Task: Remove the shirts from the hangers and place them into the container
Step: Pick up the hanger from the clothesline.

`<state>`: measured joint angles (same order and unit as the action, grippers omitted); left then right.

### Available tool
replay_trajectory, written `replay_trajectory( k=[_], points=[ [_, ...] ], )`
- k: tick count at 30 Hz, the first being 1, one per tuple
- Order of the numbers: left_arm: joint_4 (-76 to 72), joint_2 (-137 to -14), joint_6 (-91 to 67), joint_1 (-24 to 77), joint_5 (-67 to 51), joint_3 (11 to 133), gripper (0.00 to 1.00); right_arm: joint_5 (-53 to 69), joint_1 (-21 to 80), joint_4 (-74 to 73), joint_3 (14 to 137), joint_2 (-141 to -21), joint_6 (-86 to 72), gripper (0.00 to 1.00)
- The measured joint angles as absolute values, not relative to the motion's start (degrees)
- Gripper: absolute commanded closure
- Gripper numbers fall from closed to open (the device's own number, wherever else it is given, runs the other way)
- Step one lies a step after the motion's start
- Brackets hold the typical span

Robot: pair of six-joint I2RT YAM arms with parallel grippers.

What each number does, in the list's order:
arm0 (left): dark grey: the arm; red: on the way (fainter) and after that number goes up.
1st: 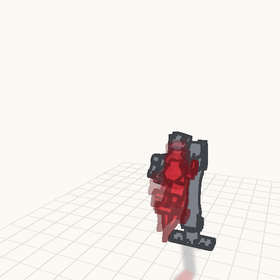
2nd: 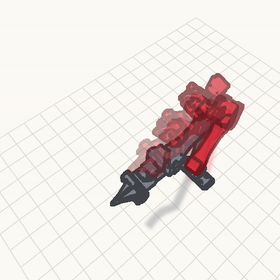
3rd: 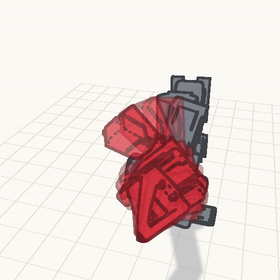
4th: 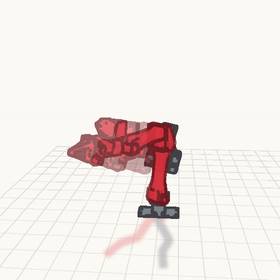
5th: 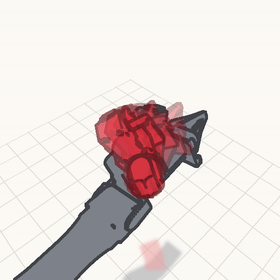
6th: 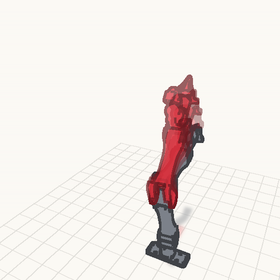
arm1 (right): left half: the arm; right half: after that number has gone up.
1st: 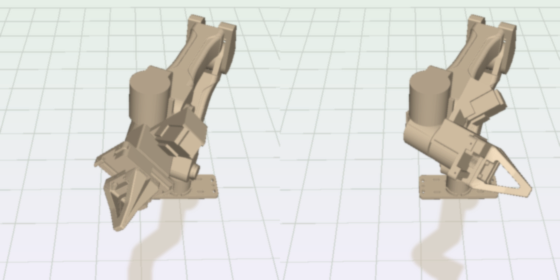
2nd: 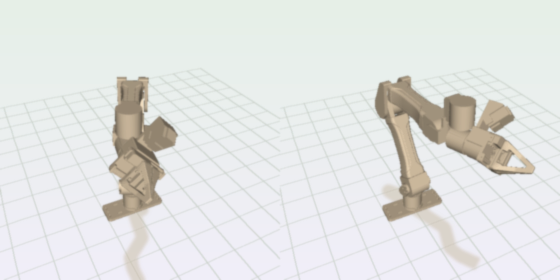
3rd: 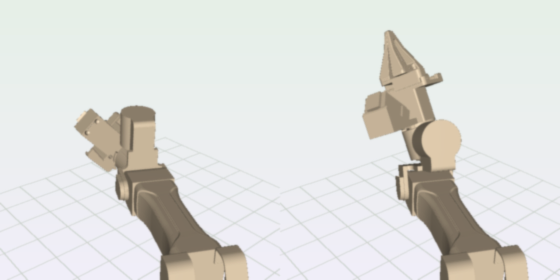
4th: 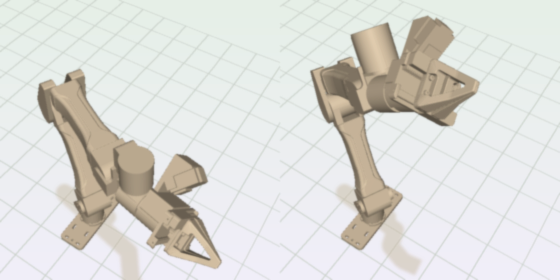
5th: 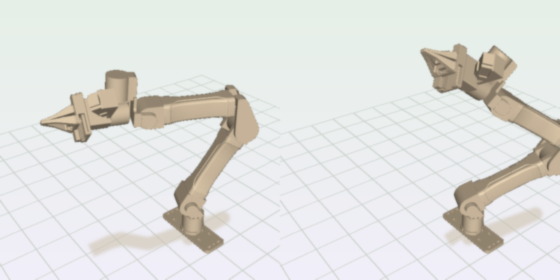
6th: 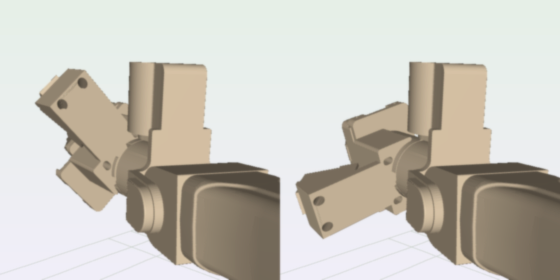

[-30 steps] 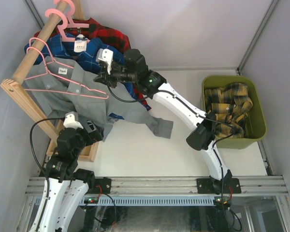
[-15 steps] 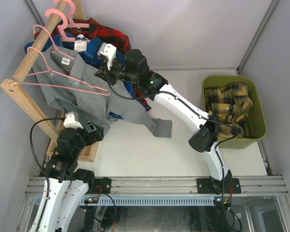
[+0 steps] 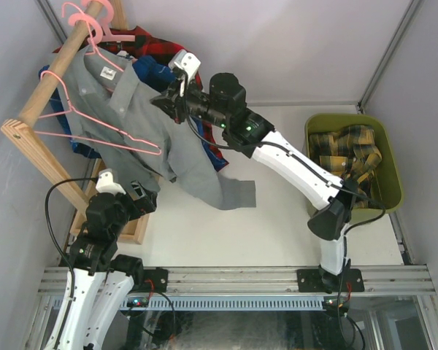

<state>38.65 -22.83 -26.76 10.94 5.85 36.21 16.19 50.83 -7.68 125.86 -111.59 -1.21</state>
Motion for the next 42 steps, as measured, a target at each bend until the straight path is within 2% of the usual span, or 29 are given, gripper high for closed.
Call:
replay_trajectory(
  k=[6,15,22,29,37,42],
  points=[
    [38.65,-22.83,-26.74,10.94,5.85,36.21,0.0,13.96,50.06,-5.76,114.1,-103.37,-2.87,1.0],
    [38.65,-22.83,-26.74,10.94,5.82,36.21,0.0,25.23,42.59,-9.74,107.53,-91.15,-7.77,1.0],
    [38.65,-22.83,-26.74,10.94,5.82,36.21,0.0,24.75,38.39,-9.54,97.25,-79.68,-11.05,1.0],
    [38.65,-22.83,-26.74,10.94,5.85,36.21,0.0,26.5,31.77,-11.03,96.27,-74.96,-15.92,1.0],
    [38.65,-22.87,-26.74,10.94,5.82,36.21,0.0,23.2,29.21,-18.17,94.7,-63.94,-13.39,1.0],
    [38.65,-22.87,-26.74,10.94,5.82,36.21,0.0,25.23,23.57,-23.07,99.29,-59.94,-12.56,1.0]
  ],
)
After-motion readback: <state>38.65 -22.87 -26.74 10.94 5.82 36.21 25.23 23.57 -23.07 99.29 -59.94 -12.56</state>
